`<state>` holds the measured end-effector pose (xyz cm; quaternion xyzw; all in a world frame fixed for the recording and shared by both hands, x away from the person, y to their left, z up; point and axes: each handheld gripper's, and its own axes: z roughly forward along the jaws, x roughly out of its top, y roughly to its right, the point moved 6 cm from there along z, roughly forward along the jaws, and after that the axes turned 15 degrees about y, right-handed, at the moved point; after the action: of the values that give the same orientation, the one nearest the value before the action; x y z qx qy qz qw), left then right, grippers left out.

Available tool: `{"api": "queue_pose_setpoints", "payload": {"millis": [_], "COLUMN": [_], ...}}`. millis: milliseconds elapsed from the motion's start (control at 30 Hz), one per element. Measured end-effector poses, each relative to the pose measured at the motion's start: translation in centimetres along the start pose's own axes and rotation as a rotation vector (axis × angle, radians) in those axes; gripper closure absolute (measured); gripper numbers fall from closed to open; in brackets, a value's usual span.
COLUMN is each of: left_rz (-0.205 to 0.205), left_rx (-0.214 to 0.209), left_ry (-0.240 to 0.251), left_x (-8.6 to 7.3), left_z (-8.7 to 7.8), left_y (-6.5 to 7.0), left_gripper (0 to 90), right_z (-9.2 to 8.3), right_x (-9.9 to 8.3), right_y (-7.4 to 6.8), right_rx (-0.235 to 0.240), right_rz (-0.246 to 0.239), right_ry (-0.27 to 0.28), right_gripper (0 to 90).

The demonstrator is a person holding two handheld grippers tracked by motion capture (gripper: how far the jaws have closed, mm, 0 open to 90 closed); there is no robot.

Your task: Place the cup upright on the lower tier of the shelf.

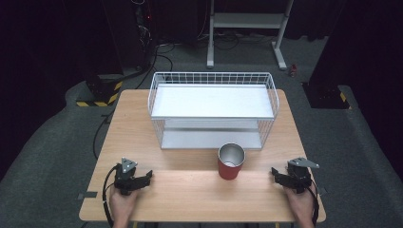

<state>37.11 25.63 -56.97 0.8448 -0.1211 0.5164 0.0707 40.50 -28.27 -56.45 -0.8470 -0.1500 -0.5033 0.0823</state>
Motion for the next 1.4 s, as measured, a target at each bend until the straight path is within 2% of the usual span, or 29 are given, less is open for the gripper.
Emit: {"api": "queue_pose_setpoints", "payload": {"millis": [400,600,733,767,867,1000,1067,1100,1200,1400], "left_rz": [-0.002,-0.003,-0.004,-0.003,-0.003,-0.003,-0.004,-0.004,-0.004,-0.004], "left_rx": [0.006,0.005,0.005,0.005,0.005,0.005,0.005,0.005,0.005,0.005], "left_ry": [-0.002,-0.003,-0.004,-0.003,-0.003,-0.003,-0.004,-0.004,-0.004,-0.004], "left_x": [-0.1,-0.1,-0.1,-0.1,-0.1,-0.1,-0.1,-0.1,-0.1,-0.1], "left_z": [-0.1,-0.1,-0.1,-0.1,-0.1,-0.1,-0.1,-0.1,-0.1,-0.1], "left_y": [0.0,0.0,0.0,0.0,0.0,0.0,0.0,0.0,0.0,0.0], "left_gripper": [18.8,18.8,18.8,18.8,18.8,18.8,18.8,18.8,18.8,18.8], "right_z": [0.0,-0.1,-0.2,-0.3,-0.6,-0.9,-1.4,-1.4,-1.9,-2.4], "right_x": [0.0,0.0,-0.1,-0.1,0.0,0.1,0.4,0.4,0.9,0.9], "right_y": [0.3,0.3,0.4,0.5,0.6,0.2,-0.3,-0.3,-0.9,-2.1], "right_rx": [0.01,0.035,0.031,0.025,0.027,0.049,0.069,0.069,0.099,0.142], "right_rz": [-0.005,0.016,0.04,0.075,0.096,0.091,0.107,0.107,0.092,0.074], "right_ry": [-0.003,-0.003,-0.001,0.003,0.033,0.059,0.08,0.08,0.124,0.139], "right_gripper": [23.6,20.7,17.5,14.4,14.1,14.0,13.9,13.9,13.5,12.6]}}
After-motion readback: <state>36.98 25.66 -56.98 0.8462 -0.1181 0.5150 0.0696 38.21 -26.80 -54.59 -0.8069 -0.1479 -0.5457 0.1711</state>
